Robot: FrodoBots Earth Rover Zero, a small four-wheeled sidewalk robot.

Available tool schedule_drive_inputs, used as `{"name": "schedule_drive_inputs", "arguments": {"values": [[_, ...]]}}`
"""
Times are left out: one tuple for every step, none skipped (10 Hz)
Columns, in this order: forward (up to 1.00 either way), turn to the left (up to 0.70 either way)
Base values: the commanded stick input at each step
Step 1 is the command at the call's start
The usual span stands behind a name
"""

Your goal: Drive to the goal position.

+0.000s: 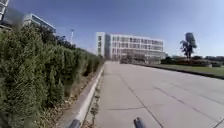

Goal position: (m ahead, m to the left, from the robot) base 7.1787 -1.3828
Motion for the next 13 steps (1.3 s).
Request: {"name": "schedule_drive_inputs", "arguments": {"values": [[0.70,-0.35],[0.70,-0.35],[0.70,-0.21],[0.70,0.04],[0.70,0.10],[0.70,0.06],[0.70,0.00],[0.70,0.00],[0.70,0.00],[0.70,0.00],[0.70,0.00],[0.70,0.00],[0.70,0.03]]}}
